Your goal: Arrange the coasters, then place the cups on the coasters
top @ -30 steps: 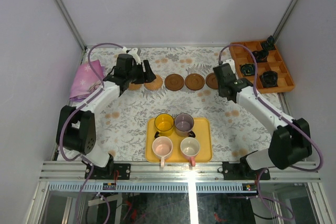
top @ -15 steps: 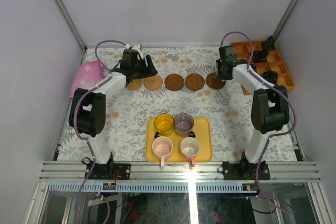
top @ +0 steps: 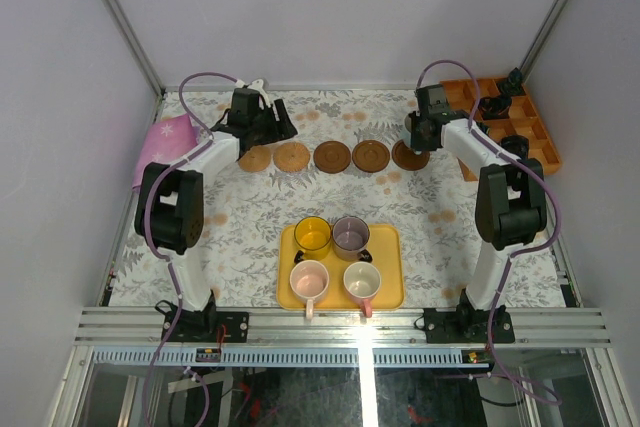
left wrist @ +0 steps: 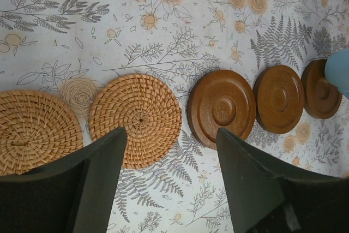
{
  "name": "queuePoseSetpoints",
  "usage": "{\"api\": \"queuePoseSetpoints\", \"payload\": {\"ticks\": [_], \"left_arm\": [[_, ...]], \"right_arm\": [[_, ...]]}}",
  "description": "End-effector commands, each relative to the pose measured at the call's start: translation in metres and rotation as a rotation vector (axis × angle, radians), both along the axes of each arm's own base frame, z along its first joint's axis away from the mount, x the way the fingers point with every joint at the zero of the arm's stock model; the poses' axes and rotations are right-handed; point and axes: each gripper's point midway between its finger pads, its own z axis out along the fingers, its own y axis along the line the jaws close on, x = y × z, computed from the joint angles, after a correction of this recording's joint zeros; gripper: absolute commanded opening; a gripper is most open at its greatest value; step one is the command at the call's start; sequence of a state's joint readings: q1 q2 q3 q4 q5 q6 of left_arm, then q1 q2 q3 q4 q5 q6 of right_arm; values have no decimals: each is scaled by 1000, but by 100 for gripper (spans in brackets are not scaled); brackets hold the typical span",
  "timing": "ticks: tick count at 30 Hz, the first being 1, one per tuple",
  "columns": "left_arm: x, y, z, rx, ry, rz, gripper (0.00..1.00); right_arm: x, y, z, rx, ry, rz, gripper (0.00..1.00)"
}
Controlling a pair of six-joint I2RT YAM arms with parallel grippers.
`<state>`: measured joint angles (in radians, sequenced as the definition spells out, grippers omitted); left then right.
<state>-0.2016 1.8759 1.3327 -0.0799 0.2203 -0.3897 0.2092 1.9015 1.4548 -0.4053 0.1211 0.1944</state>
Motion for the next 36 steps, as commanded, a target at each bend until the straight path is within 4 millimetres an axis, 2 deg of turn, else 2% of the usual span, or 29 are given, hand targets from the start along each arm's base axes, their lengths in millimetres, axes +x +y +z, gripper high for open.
{"api": "queuePoseSetpoints", "payload": {"ticks": [1, 14, 23, 36], "left_arm": [[8, 0, 12, -16, -43, -2, 67], [0, 0, 12, -10, -35, -13, 67], [-1, 1, 12, -10, -32, -13, 67], [-2, -1, 10, -14, -26, -25, 67]], "right_arm": [[10, 8, 36, 65, -110, -1, 0], [-14, 9, 15, 82, -21, 1, 0], [-27, 7, 16, 83, 10, -8, 0], [-29, 4, 18, 74, 16, -28, 0]]}}
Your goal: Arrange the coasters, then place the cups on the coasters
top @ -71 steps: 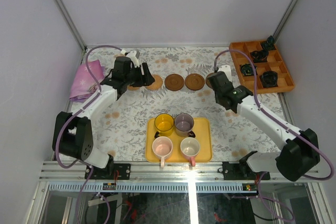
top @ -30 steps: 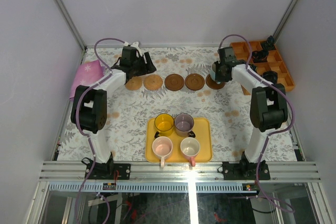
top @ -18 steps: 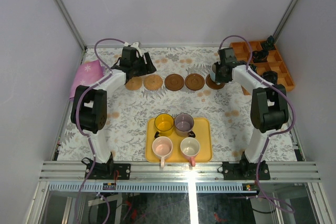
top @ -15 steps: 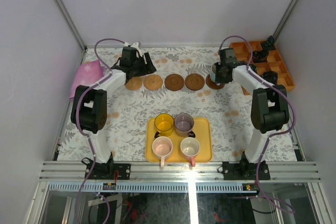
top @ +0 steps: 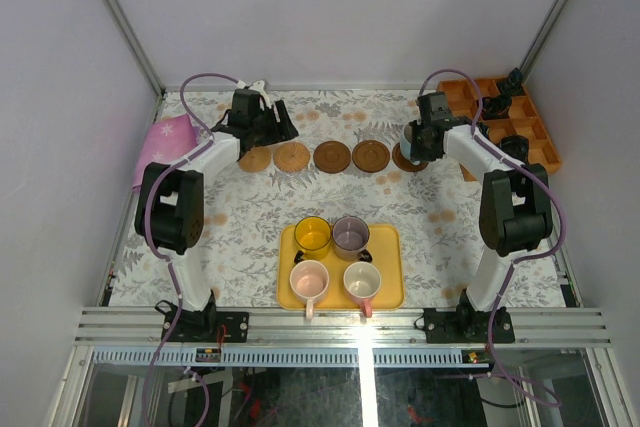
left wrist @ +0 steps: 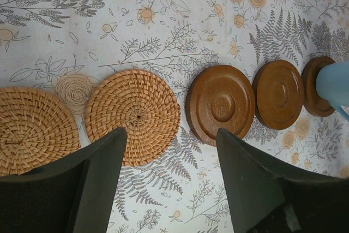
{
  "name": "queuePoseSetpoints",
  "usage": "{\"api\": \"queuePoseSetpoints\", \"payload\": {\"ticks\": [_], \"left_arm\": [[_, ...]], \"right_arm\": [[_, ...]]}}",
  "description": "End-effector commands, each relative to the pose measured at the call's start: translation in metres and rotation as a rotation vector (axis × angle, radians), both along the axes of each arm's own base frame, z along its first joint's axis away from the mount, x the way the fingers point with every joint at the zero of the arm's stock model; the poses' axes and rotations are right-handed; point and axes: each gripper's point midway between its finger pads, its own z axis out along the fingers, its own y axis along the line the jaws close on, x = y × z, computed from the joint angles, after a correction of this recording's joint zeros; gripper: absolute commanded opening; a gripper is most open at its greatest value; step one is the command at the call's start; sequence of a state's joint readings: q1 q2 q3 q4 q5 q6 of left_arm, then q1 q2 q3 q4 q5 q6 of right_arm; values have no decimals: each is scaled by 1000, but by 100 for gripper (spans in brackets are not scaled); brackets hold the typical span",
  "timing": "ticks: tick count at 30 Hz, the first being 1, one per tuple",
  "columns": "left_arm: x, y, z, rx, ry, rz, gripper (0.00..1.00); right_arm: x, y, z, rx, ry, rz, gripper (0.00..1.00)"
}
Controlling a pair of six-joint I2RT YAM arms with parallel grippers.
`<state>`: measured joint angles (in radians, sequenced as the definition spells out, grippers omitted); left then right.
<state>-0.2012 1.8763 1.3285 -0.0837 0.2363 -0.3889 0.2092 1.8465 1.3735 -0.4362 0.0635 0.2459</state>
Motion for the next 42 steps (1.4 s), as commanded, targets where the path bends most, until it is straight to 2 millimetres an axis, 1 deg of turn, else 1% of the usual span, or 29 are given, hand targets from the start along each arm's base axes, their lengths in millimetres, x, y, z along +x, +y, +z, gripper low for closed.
{"api": "queuePoseSetpoints", "payload": {"ticks": [1, 7, 15, 19, 27, 33, 42], "left_arm": [[1, 1, 13, -8, -37, -12, 67], [0, 1, 13, -8, -35, -12, 67], [0, -1, 15, -21, -40, -19, 67], [-1, -2, 15, -25, -41, -22, 67], [-3, -3, 16, -33, -47, -27, 67], [-4, -2, 19, -25, -54, -25, 67], [-7, -2, 17, -31, -44, -27, 67]], "right_arm": [[2, -2, 28, 11, -52, -21, 0], [1, -4, 34, 7, -59, -32, 0], [6, -7, 51, -2, -103, -44, 0], [7, -8, 56, -4, -117, -50, 0], [12, -7, 71, 9, -170, -50, 0], [6, -6, 67, 12, -151, -47, 0], [4, -1, 51, 33, -109, -35, 0]]}}
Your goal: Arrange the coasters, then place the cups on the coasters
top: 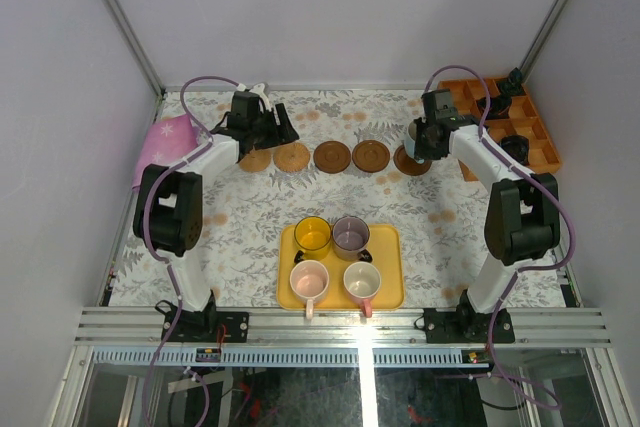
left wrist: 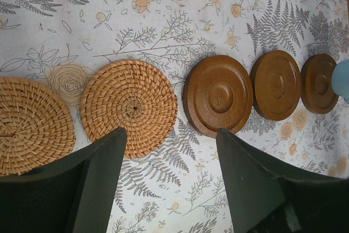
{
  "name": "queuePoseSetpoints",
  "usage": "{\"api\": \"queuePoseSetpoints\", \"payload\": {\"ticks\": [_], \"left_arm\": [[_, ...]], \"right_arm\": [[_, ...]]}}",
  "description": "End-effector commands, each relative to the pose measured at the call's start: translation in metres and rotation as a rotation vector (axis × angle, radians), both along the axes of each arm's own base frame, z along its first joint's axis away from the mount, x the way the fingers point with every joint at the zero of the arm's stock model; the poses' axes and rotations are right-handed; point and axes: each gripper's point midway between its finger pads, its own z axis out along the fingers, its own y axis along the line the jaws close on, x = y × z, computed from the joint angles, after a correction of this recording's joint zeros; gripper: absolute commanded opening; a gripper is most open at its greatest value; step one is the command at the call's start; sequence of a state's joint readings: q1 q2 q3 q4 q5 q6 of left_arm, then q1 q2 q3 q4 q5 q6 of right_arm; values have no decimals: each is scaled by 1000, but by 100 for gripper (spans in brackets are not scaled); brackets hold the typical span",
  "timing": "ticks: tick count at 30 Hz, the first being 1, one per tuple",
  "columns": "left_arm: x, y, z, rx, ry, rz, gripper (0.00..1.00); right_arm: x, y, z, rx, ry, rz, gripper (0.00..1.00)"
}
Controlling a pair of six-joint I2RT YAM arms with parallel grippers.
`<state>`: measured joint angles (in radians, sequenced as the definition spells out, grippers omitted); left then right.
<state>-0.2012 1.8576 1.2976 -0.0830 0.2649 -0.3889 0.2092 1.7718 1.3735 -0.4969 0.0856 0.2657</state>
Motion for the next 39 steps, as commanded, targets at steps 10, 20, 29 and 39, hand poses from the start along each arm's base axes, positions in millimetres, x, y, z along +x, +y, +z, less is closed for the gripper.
{"api": "queuePoseSetpoints", "payload": {"ticks": [10, 20, 29, 39], "left_arm": [[3, 2, 18, -14, -54, 4, 67], [3, 2, 15, -12, -46, 2, 67], [4, 2, 13, -9, -43, -1, 68], [1, 2, 15, 0, -49, -6, 68]], "right_arm": [[12, 8, 5, 44, -24, 12, 0], [9, 7, -4, 30, 5, 7, 0], [11, 5, -7, 19, 17, -3, 50], [7, 3, 4, 14, 4, -8, 62]]}}
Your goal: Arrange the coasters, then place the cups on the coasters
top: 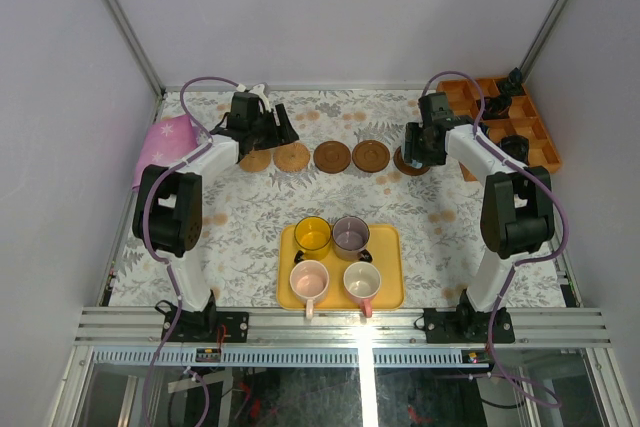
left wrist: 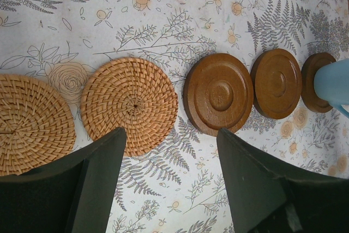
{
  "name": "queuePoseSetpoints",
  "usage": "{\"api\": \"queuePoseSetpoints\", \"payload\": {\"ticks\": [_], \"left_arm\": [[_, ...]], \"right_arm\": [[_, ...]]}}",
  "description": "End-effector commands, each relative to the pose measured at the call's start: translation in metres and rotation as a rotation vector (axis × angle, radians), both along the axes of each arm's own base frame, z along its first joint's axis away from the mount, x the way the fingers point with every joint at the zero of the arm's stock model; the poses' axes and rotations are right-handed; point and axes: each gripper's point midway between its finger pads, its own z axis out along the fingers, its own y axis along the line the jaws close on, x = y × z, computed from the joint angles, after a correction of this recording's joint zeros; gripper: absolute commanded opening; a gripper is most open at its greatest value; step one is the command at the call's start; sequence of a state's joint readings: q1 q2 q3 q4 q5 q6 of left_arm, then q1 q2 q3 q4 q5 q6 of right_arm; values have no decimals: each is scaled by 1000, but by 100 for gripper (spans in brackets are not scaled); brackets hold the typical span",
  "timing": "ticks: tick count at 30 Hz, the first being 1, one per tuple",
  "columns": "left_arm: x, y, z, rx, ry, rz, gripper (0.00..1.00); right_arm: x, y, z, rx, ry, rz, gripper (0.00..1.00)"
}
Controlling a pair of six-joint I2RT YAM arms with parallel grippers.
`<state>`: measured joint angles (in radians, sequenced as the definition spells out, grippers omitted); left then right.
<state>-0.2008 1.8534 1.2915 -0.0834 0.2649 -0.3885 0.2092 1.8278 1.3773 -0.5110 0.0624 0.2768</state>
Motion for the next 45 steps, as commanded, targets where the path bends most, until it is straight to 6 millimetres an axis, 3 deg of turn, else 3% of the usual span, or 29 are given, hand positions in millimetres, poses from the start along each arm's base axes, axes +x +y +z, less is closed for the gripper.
{"api": "queuePoseSetpoints", "payload": {"ticks": [1, 7, 14, 17, 23, 31, 38, 45], "left_arm": [[3, 2, 17, 0, -53, -4, 68], [0, 4, 24, 3, -71, -9, 68], [-17, 2, 34, -12, -90, -39, 68], [-27, 2, 39, -14, -101, -53, 68], [-51, 3, 42, -14, -105, -88, 68], [-77, 5, 51, -27, -128, -105, 68], [-88, 6, 57, -40, -141, -101, 68], [-97, 5, 55, -51, -131, -109, 68]], "right_arm": [[10, -1, 30, 1, -69, -8, 62], [-9, -4, 52, 9, -108, -7, 67], [-52, 2, 67, 31, -173, -9, 70], [-77, 18, 74, 37, -204, 25, 70], [-137, 55, 67, 75, -158, 134, 69], [-192, 102, 69, 176, -126, 272, 67], [-225, 139, 53, 167, -63, 423, 67], [-238, 158, 42, 166, -16, 504, 68]]}}
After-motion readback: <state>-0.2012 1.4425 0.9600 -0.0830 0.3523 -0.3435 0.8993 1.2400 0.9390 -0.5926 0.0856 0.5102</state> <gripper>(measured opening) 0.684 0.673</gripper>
